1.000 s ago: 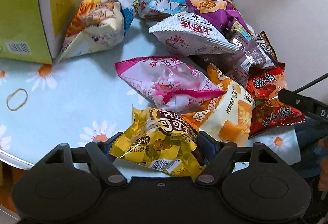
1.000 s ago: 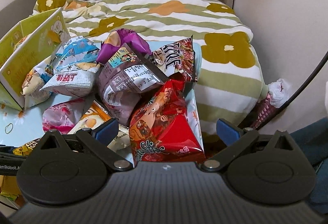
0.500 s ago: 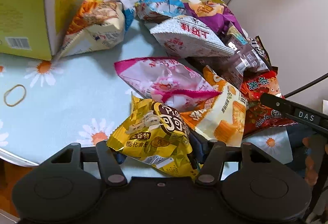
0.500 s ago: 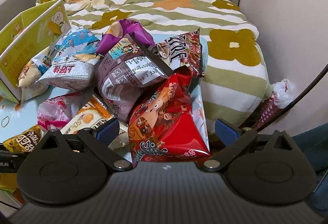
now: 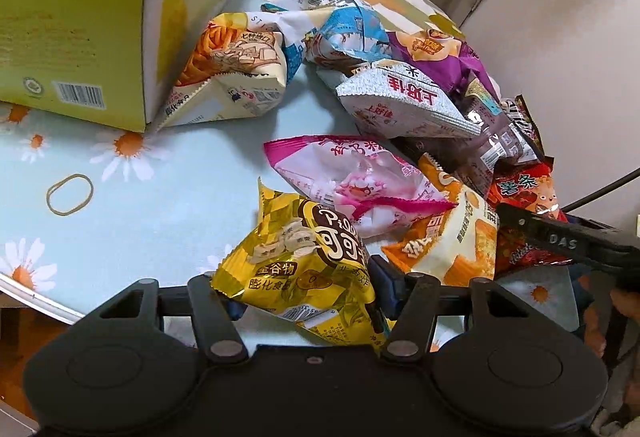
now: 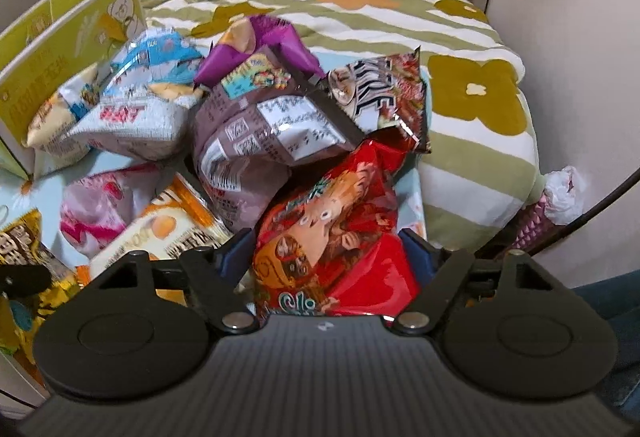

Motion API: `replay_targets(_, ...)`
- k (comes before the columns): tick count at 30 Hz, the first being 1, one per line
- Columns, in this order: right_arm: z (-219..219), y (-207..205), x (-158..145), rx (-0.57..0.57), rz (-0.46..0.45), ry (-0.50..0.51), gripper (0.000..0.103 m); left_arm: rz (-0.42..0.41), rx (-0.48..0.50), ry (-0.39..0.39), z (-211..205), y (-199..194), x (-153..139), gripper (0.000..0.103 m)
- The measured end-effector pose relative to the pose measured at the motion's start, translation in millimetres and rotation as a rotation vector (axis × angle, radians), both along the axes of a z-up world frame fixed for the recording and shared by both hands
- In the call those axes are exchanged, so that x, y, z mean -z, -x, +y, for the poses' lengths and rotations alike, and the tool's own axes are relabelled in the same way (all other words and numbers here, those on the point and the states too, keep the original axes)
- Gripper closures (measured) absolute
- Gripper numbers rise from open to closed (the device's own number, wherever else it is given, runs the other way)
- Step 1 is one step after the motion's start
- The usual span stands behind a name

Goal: Organize snacks
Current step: 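Lift both bags into the box and release them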

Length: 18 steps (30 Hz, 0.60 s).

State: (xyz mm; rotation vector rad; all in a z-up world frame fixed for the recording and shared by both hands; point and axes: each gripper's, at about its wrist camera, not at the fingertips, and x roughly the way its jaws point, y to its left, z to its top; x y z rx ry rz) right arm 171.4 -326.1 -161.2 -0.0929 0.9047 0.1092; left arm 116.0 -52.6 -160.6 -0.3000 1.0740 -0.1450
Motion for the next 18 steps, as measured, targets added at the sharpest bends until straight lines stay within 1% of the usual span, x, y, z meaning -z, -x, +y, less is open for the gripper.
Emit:
replay_targets(2, 1, 0, 1, -0.003, -0.001, -0.001, 0.017, -0.005, -0.001, -0.001, 0, 2, -2, 0.04)
replay_targets(6, -3, 3, -1, 0.005, 0.009, -0.023, 0.032, -0.02, -0.001, -0.006, 1, 5, -9, 0.04)
replay_targets(7, -4, 4, -2, 0.008, 0.011, -0.032, 0.033, -0.025, -0.001, -0.009, 2, 7, -12, 0.041)
replay_targets(12, -6, 19, -12, 0.035, -0.005, -0.031, 0.034, -0.056, 0.002, -0.016, 4, 11, -26, 0.042)
replay_targets(18, -12, 38, -30, 0.069, -0.016, -0.048, 0.034, -0.097, 0.004, -0.006, 3, 16, -44, 0.044)
